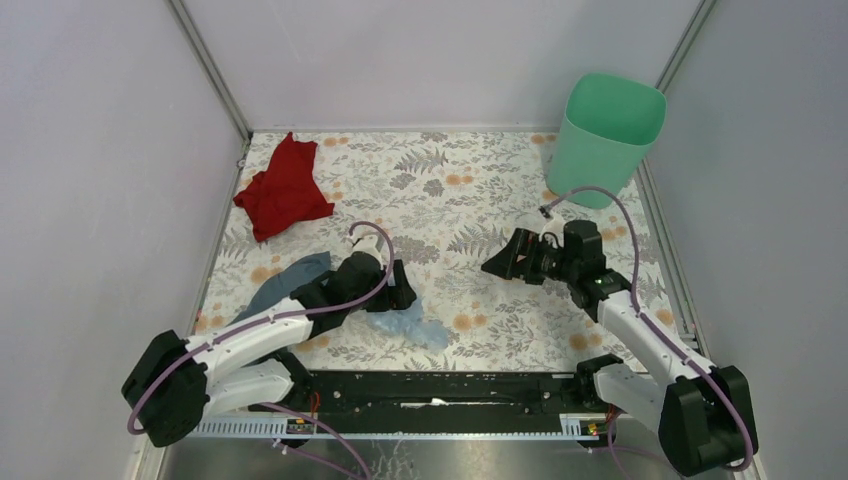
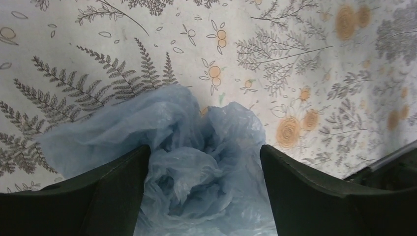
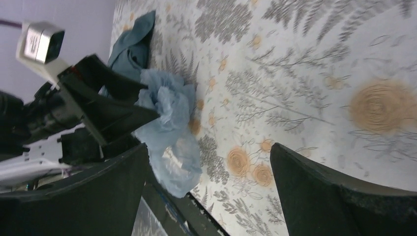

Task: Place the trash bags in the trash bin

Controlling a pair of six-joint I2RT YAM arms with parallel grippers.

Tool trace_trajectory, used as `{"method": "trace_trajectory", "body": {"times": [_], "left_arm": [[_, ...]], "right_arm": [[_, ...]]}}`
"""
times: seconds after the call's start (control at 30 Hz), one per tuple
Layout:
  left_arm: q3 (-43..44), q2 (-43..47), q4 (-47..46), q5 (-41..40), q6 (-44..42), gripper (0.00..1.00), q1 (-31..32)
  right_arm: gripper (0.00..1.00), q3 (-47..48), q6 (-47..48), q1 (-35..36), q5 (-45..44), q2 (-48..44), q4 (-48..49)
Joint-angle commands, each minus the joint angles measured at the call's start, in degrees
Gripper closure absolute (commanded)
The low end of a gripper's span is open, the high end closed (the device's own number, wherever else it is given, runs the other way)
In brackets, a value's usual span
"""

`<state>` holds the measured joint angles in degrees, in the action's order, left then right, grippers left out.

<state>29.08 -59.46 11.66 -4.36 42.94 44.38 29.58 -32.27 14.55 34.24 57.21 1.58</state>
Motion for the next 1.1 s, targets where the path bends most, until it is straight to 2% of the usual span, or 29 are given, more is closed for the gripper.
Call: {"method": "trace_trajectory", "body": {"times": [0.0,0.17,0.27,0.37,0.57,0.67,0.77,0.9,1.07], "left_arm": [[-0.8,-2.1,-6.1,-2.8,0.8,0.21,0.8],[-2.5,-1.1,-10.5,-1.6,2.0,0.49,0.9],[-3.9,0.3,-14.4,-0.9,3.0,0.60,0.9],[-5.8,2.8,-19.3,0.0,4.0,0.67,0.9],[-11.2,10.6,-31.8,1.2,3.9,0.70,0.9],[-12.4,13.3,-36.6,2.2,2.8,0.70,0.9],[-12.0,14.7,-38.2,2.6,1.8,0.70,0.9],[-12.5,16.4,-40.0,2.3,0.7,0.70,0.8],[-13.3,16.8,-42.1,1.1,0.3,0.71,0.9]], "right_arm": [[0.00,-0.7,-1.1,5.4,4.1,2.2,5.3],[0.00,-3.3,-4.2,12.7,5.6,6.2,11.4],[0.00,-4.4,-5.2,16.9,6.0,8.4,14.0],[0.00,-5.5,-9.3,18.1,5.8,10.3,16.4],[0.00,-8.2,-24.1,18.2,-5.2,9.1,15.0],[0.00,-9.0,-32.2,18.4,-5.8,8.8,15.8],[0.00,-10.1,-39.0,19.2,-5.5,6.8,20.2],[0.00,-10.2,-44.6,20.0,-8.4,1.9,19.9],[0.00,-13.0,-53.6,20.6,-11.0,-1.2,26.8]]}}
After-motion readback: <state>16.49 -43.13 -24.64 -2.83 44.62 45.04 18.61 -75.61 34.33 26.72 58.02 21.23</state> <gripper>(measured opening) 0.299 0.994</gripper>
